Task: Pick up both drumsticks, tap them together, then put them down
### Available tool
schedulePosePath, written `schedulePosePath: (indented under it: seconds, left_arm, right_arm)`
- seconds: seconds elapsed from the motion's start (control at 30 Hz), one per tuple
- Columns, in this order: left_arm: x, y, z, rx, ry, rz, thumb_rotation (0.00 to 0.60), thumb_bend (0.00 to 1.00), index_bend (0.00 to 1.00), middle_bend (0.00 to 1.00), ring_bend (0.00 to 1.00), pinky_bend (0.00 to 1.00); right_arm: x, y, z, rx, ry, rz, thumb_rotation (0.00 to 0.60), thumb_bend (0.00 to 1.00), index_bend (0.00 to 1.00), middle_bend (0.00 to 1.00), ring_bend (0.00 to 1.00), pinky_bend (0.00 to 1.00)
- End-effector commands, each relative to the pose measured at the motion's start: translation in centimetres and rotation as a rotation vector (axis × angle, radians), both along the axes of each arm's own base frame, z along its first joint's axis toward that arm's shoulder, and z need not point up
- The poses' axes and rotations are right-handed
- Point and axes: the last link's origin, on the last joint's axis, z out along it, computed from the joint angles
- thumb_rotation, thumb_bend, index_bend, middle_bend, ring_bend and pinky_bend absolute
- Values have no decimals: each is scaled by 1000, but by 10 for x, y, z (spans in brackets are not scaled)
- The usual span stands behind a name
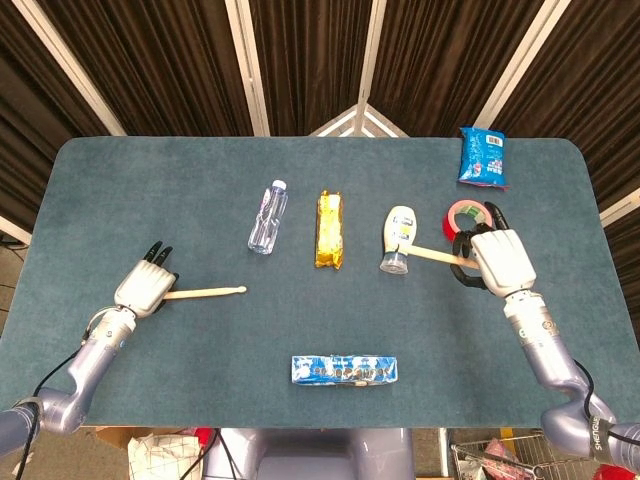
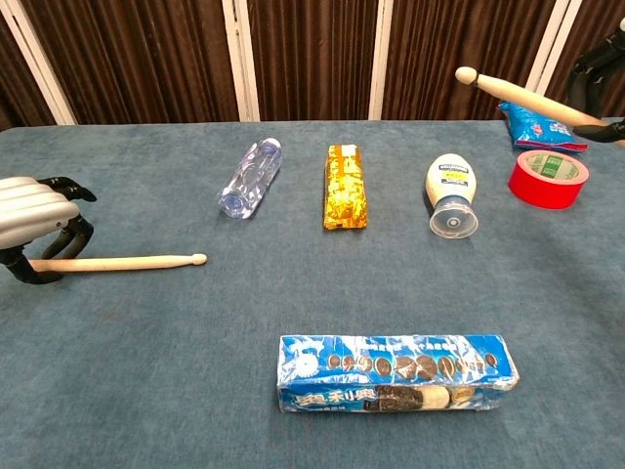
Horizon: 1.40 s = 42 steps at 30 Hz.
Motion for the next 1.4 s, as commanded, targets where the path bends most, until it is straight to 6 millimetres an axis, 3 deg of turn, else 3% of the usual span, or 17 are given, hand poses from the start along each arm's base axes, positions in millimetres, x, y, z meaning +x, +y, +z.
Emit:
schedulePosePath:
  seconds: [0.03, 0.4, 0.97, 1.23, 1.4]
  left_arm:
    - [-1, 0, 0, 7, 4, 4, 600, 451, 658, 649, 92, 0]
    - [-1, 0, -3, 24, 14, -24, 600, 464, 661, 650, 94, 0]
    - [10, 4, 14, 134, -148, -180, 600, 466, 663, 652, 94, 0]
    - [30, 9, 22, 175, -381, -222, 600, 465, 666, 655, 95, 0]
    - [54, 16, 22, 180, -524, -243, 600, 466, 667, 657, 94, 0]
  right_arm:
    - [0, 0, 0, 0, 2, 0, 600, 435, 750, 599, 400, 0]
    - [0, 0, 1, -6, 6, 1, 600, 436, 750, 600, 401, 0]
    - [7, -4, 6, -16, 2, 10, 600, 436, 750, 600, 401, 0]
    - [15, -11, 8, -17, 0, 8, 600, 437, 750, 600, 401, 0]
    - [24, -20, 6, -14, 10, 9, 600, 437, 750, 600, 403, 0]
